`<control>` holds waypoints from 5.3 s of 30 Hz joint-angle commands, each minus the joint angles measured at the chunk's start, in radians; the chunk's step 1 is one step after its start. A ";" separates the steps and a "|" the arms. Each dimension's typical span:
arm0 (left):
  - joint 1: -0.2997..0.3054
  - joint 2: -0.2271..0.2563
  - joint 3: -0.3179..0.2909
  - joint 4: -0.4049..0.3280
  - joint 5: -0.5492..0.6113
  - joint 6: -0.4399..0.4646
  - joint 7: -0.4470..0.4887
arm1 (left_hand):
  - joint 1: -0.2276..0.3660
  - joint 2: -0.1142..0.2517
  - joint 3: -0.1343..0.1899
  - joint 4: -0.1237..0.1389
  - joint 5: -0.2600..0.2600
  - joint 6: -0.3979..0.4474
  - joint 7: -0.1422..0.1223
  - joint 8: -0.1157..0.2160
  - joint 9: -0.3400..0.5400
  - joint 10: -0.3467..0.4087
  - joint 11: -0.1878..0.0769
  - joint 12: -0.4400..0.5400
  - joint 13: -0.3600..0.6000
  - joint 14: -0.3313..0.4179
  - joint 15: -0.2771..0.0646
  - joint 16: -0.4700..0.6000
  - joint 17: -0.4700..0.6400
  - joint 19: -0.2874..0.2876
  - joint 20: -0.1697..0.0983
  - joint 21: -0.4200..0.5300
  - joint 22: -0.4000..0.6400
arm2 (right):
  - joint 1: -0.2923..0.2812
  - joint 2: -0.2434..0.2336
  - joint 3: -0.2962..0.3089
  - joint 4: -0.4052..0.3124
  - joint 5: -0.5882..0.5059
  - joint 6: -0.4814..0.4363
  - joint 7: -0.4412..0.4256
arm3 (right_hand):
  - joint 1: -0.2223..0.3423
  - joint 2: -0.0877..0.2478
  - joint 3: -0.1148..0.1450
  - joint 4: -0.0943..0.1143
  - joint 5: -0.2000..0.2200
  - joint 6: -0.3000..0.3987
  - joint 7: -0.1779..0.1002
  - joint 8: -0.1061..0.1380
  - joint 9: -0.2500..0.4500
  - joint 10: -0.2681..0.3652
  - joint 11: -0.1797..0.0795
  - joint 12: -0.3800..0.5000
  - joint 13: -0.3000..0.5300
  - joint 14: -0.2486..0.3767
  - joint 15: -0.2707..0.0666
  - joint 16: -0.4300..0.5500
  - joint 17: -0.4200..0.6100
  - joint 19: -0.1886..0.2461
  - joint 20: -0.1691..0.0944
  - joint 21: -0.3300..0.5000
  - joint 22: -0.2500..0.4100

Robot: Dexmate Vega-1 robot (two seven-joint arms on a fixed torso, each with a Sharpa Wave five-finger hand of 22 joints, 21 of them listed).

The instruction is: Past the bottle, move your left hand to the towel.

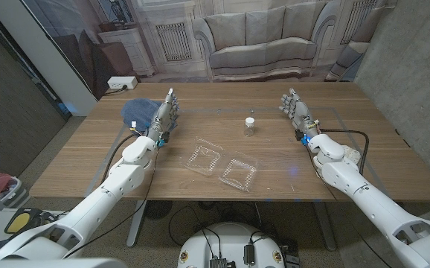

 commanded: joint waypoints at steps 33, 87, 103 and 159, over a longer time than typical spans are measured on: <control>0.026 0.002 0.001 -0.037 0.060 -0.043 0.068 | 0.048 0.038 0.002 -0.014 0.026 0.100 -0.003 0.038 0.001 0.093 -0.008 0.035 0.000 0.082 -0.002 0.027 0.002 0.042 -0.018 0.027 0.000 | 0.012 0.011 0.022 0.055 0.026 0.047 0.045 | 0.002 0.007 0.002 0.000 0.007 0.025 -0.003 0.009 0.000 0.035 0.002 0.012 -0.007 0.033 0.003 0.009 -0.001 0.031 -0.024 -0.009 0.002; 0.197 0.111 -0.117 -0.249 0.119 -0.114 0.162 | 0.090 0.064 0.007 -0.033 0.031 0.160 -0.006 0.041 0.001 0.138 -0.016 0.035 0.000 0.115 -0.012 0.022 0.001 0.062 -0.014 0.026 0.000 | -0.005 0.019 0.033 0.018 0.038 0.068 0.034 | 0.002 0.016 0.000 -0.002 0.005 0.039 0.001 0.011 0.000 0.051 0.004 0.012 -0.013 0.065 0.002 0.012 -0.004 0.069 -0.021 -0.025 0.003; 0.193 0.087 -0.117 -0.222 0.157 -0.158 0.171 | 0.098 0.066 0.005 -0.036 0.031 0.171 -0.007 0.039 0.001 0.144 -0.019 0.032 0.000 0.117 -0.016 0.018 0.001 0.061 -0.017 0.023 0.000 | -0.009 0.029 0.051 0.038 0.080 0.087 0.082 | 0.000 0.016 -0.002 -0.003 0.005 0.031 0.006 0.007 0.000 0.058 0.000 0.013 -0.013 0.071 0.001 0.012 -0.004 0.076 -0.020 -0.031 0.003; 0.300 0.183 -0.274 -0.326 0.458 -0.028 0.439 | 0.119 0.068 -0.004 -0.046 0.039 0.196 -0.018 0.034 0.002 0.167 -0.033 0.028 0.000 0.138 -0.029 0.017 0.001 0.095 -0.035 0.029 0.000 | -0.126 -0.069 0.100 -0.176 0.070 0.022 -0.039 | -0.007 0.016 -0.008 -0.003 0.004 0.039 0.005 0.009 0.000 0.072 0.002 0.014 -0.014 0.084 0.001 0.010 -0.004 0.093 -0.013 -0.048 0.004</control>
